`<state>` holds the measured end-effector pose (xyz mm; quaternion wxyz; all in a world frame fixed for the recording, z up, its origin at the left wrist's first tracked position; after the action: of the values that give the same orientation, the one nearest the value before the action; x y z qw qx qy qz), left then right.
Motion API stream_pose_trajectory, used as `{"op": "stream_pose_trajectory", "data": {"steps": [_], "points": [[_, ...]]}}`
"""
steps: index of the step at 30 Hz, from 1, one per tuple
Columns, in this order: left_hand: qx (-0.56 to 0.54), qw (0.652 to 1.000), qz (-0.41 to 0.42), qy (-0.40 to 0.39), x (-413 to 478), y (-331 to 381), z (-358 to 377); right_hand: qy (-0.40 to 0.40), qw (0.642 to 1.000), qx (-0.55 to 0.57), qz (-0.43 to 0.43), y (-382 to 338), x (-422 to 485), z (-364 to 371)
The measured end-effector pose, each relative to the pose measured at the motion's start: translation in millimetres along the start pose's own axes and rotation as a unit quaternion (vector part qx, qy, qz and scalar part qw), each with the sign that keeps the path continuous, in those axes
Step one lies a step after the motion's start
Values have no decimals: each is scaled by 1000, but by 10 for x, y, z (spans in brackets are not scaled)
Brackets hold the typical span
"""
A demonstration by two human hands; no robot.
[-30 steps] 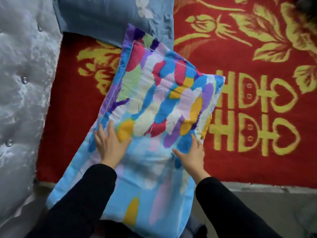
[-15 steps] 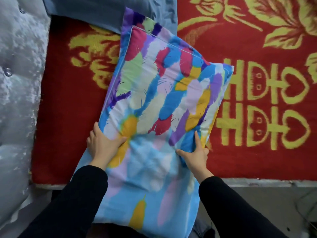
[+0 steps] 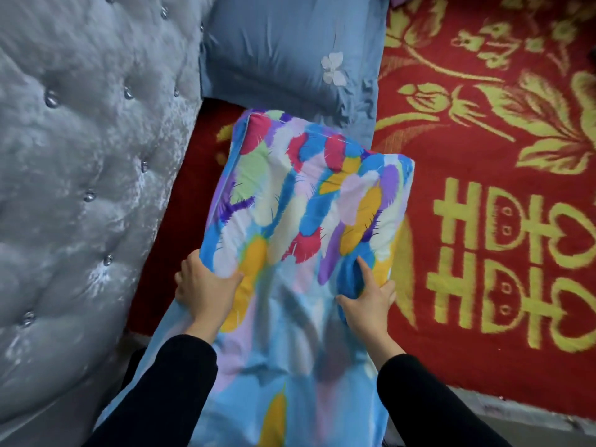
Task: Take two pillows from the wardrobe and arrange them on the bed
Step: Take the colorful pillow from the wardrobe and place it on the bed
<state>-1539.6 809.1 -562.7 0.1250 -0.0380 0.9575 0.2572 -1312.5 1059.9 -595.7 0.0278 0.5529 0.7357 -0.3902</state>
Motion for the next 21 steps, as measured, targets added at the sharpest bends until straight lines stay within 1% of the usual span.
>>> {"op": "stream_pose_trajectory", "data": {"steps": [6,9,11,13,14,16,18,21], "points": [[-25,998,-44,47,416,-129,-400,-31,997,-14,-71,-745,213,183],[-35,997,-34,67,738,-101,-498,-33,995,-27,-87,-991,416,293],[-62,996,-22,60,961,-128,-478,-39,994,-36,-93,-1072,542,394],[-53,998,-18,10,1155,-234,-326,-66,994,-37,-76,-1049,655,534],[-15,999,-24,-32,1212,-322,-207,-90,993,-39,-61,-1007,696,616],[66,989,-33,-131,1192,-502,71,-151,985,-64,-48,-921,724,795],[65,977,-13,-205,1079,-562,318,-209,969,-109,-68,-885,678,977],[48,970,20,-238,897,-487,520,-247,953,-145,-96,-906,556,1142]]}}
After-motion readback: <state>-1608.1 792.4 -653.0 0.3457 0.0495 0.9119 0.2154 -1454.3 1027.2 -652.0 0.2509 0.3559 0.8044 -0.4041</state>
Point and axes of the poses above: each hand's wrist, its own x-axis towards the middle knuckle, its own z-axis out of the palm, y = z × x, the point moved 9 cm from there along x, towards the middle knuckle, and after that the axes turned 3 degrees about -x, right-handed, at the moved point
